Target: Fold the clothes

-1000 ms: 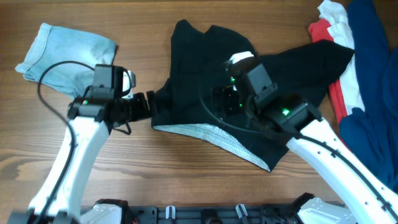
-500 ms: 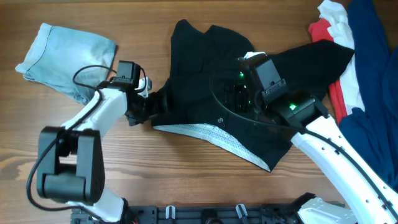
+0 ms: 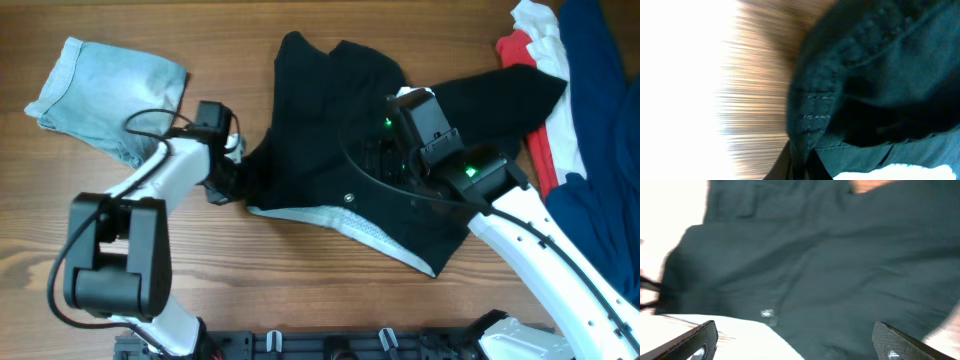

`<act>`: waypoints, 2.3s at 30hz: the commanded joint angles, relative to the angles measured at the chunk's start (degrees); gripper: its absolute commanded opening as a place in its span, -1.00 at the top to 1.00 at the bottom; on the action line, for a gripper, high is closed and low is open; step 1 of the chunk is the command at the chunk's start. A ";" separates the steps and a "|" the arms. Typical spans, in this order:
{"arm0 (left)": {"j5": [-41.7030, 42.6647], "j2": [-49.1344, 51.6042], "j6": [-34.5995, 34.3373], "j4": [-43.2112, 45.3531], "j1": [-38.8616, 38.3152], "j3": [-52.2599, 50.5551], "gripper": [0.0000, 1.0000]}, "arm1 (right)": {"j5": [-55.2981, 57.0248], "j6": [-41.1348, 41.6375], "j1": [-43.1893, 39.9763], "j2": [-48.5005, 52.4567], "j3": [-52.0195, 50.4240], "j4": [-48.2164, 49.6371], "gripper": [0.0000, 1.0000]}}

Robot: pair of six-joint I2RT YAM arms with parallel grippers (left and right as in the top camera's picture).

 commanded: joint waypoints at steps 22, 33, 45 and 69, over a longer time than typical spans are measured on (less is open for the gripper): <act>5.44 -3.08 -1.60 -24.72 2.86 23.19 -0.99 | -1.84 8.24 -18.82 4.94 0.15 -2.08 -1.00; 5.44 -3.08 -7.08 -15.28 -12.81 10.78 -1.00 | -9.25 -1.60 -33.70 21.35 0.13 -0.20 -0.99; 2.05 -3.08 -12.83 -14.25 -22.23 3.34 -1.00 | -19.04 -9.14 -37.51 31.26 0.11 5.31 -0.99; -1.25 -3.08 -16.39 -17.18 -23.52 -4.83 -1.00 | 3.80 9.35 -37.62 35.78 0.09 -11.54 0.91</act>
